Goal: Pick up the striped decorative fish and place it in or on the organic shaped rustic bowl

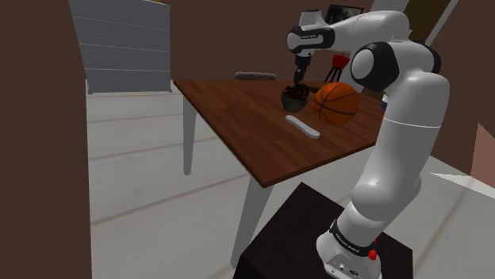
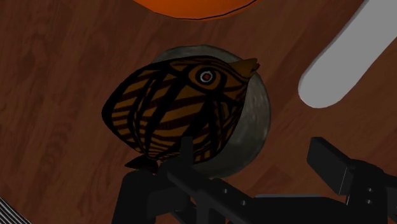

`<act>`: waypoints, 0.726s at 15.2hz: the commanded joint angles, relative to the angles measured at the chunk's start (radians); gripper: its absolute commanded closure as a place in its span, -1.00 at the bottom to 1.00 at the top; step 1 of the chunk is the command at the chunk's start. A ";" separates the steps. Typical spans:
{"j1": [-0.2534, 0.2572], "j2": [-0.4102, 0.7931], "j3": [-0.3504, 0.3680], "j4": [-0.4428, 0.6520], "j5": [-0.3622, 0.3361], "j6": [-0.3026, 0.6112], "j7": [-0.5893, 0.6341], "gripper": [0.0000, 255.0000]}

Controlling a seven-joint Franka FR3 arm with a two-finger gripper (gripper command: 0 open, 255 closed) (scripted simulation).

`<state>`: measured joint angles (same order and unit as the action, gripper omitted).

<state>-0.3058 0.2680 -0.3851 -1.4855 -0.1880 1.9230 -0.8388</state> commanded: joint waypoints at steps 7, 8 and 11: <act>0.017 -0.016 0.006 0.087 -0.005 -0.106 0.003 -1.00; 0.017 -0.016 0.006 0.087 -0.005 -0.106 0.003 -1.00; 0.017 -0.016 0.006 0.087 -0.005 -0.106 0.003 -1.00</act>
